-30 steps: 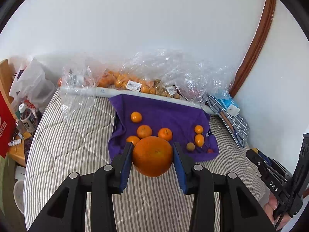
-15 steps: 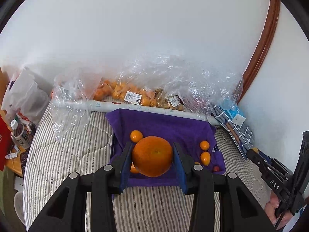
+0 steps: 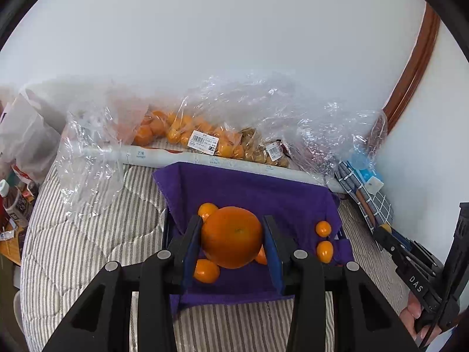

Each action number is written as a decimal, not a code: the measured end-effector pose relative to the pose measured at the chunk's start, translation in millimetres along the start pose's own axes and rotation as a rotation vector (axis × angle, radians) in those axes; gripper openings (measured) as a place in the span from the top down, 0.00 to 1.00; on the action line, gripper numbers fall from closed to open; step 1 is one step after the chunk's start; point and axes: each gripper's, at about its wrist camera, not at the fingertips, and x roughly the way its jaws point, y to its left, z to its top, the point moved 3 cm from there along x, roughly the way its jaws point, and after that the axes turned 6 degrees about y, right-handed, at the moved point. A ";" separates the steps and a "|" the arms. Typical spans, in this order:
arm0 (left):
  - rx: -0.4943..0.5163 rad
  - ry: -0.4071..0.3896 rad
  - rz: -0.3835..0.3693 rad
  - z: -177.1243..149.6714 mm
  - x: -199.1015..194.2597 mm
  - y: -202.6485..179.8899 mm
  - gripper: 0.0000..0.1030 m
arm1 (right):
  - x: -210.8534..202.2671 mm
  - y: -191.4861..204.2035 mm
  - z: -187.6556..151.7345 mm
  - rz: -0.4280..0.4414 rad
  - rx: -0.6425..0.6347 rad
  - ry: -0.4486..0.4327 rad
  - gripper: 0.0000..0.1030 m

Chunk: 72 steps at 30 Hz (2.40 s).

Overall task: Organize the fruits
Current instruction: 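Carry both held fruits over the purple towel and lower them, then open both grippers to release the fruits onto the towel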

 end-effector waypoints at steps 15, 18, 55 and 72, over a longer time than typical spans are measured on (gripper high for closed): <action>0.001 0.111 -0.048 13.0 97.9 -2.9 0.63 | 97.4 6.7 -13.9 0.049 -0.017 0.127 0.75; 0.011 0.137 -0.057 14.8 116.7 -9.3 0.63 | 110.8 8.6 -17.1 0.060 -0.012 0.149 0.75; 0.083 0.098 0.054 -3.0 57.4 -32.8 0.45 | 58.6 8.8 -18.9 0.056 0.003 0.170 0.51; 0.092 -0.026 0.123 -76.4 -77.6 -62.6 0.22 | -93.3 -8.9 -59.0 -0.081 0.011 0.028 0.13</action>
